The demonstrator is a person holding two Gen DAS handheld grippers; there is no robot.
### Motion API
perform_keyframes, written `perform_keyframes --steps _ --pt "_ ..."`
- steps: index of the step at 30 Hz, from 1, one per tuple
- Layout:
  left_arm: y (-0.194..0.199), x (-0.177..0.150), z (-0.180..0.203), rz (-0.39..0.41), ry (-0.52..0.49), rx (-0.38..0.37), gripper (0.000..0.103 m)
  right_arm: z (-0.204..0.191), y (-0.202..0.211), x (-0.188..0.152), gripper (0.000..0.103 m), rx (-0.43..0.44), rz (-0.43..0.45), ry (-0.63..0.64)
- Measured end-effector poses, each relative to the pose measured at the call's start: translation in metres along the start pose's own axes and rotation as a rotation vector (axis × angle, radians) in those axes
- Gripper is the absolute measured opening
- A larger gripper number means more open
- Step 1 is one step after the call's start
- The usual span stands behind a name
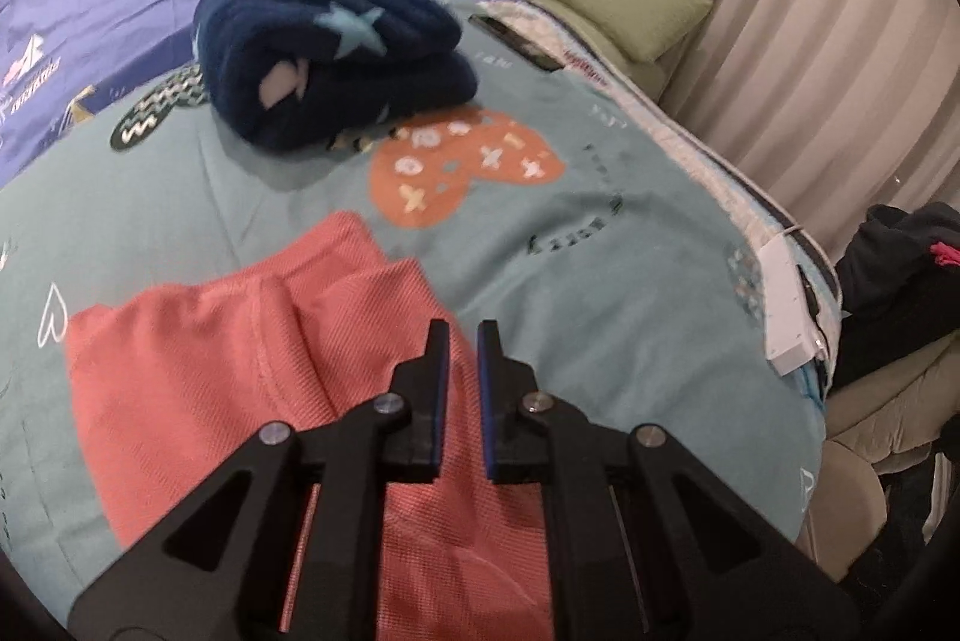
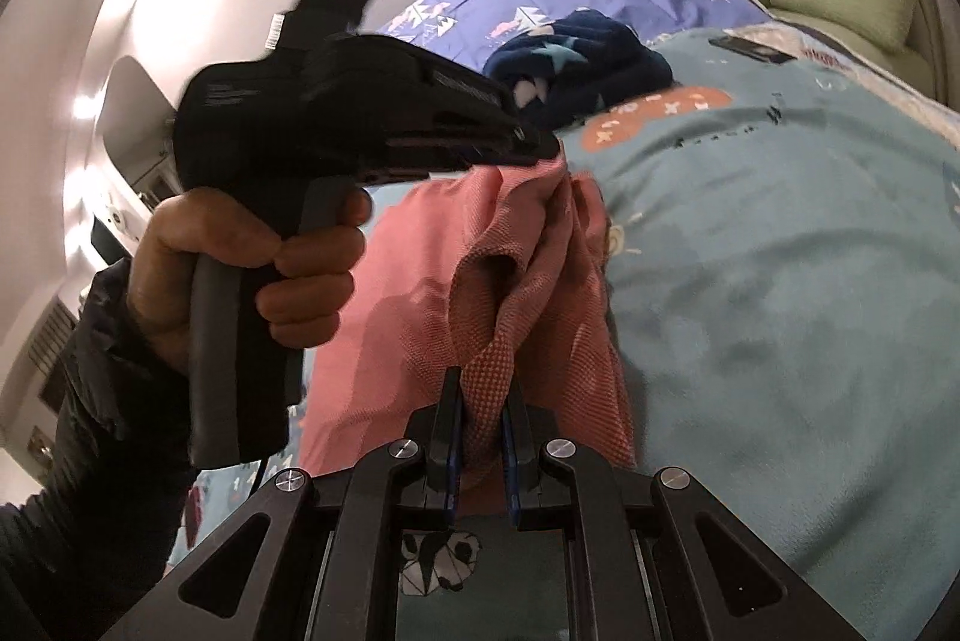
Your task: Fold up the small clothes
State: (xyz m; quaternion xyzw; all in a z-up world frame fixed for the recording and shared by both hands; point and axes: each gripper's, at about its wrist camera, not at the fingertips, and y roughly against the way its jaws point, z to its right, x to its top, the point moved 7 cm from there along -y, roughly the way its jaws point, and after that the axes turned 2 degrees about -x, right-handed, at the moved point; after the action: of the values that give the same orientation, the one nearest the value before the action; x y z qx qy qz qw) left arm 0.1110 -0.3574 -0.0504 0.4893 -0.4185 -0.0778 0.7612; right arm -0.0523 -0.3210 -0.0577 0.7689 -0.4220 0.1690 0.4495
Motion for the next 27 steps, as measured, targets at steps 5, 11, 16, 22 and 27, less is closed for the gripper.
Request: perform_keyframes --steps 5,11,16,22,27 --pt "0.028 0.002 -0.001 0.065 -0.032 0.021 0.022 0.011 -0.001 -0.001 0.01 -0.015 -0.012 -0.038" --pt "0.062 -0.032 -0.038 0.094 0.03 0.048 0.031 0.042 0.007 -0.004 0.01 -0.1 -0.03 -0.09" --pt "0.081 -0.089 -0.079 0.086 0.107 0.138 0.036 0.056 0.025 0.006 0.013 -0.15 -0.012 -0.071" --pt "0.086 -0.136 -0.08 0.075 0.11 0.143 0.042 -0.002 0.016 0.022 0.014 0.013 -0.022 0.12" --pt "0.072 -0.154 -0.075 0.045 0.081 0.146 0.045 0.011 -0.036 0.013 0.005 -0.058 -0.191 0.108"
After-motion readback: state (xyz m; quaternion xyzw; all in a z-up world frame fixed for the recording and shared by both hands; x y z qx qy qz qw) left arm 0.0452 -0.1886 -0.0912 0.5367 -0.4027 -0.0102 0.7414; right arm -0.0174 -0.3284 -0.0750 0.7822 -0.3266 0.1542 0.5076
